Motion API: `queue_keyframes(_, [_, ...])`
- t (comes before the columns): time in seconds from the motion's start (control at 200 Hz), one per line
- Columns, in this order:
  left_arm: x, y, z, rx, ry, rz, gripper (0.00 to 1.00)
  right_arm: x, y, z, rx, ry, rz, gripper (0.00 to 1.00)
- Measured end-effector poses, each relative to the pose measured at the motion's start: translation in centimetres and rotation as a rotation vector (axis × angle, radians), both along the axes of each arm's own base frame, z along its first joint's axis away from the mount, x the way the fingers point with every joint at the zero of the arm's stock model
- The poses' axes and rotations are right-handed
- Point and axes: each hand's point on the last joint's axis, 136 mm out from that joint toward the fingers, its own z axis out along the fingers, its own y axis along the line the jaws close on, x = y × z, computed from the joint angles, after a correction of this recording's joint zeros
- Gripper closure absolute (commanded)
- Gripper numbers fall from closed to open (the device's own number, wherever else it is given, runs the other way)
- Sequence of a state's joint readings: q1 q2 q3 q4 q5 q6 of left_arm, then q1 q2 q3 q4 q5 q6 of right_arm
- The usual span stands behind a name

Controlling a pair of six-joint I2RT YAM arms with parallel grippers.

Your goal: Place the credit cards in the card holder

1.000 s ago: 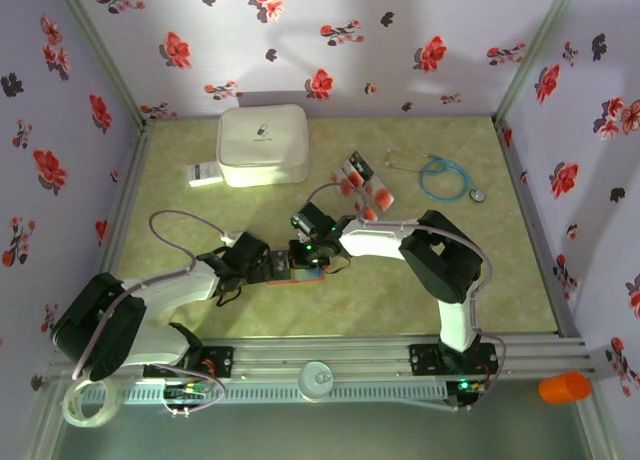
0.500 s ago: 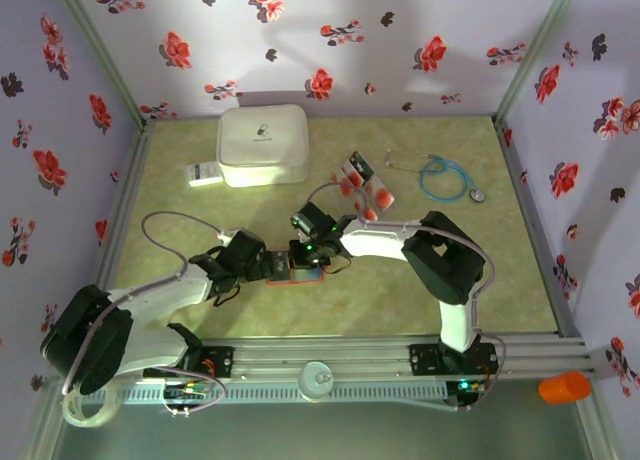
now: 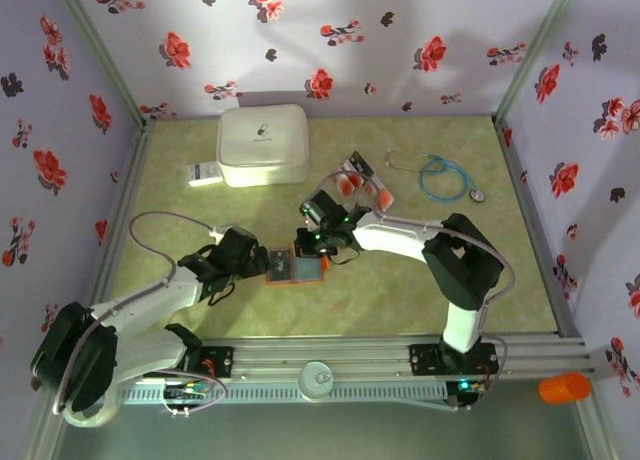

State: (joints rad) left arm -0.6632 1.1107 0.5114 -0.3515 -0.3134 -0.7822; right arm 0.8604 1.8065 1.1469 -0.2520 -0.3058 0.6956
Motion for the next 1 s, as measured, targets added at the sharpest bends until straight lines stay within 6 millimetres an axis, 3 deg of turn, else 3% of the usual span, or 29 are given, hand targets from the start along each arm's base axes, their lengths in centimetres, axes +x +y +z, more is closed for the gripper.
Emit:
queue_keyframes(0.225, [0.5, -1.7, 1.3, -0.052, -0.004, -0.053, 0.0, 1.6, -2.8, 0.1, -0.015, -0.012, -0.045, 0.97])
queue_keyframes(0.415, [0.4, -4.2, 1.2, -0.075, 0.015, -0.126, 0.0, 2.5, -4.0, -0.1, -0.035, -0.014, -0.049, 0.99])
queue_keyframes(0.665, [-0.7, -6.7, 0.1, -0.068, 0.039, -0.203, 0.0, 2.0, -4.2, -0.8, -0.052, 0.0, -0.012, 1.0])
queue_keyframes(1.0, [-1.2, -7.7, -0.9, -0.058, 0.057, -0.227, 0.0, 1.8, -3.8, -2.6, -0.074, 0.04, 0.012, 1.0])
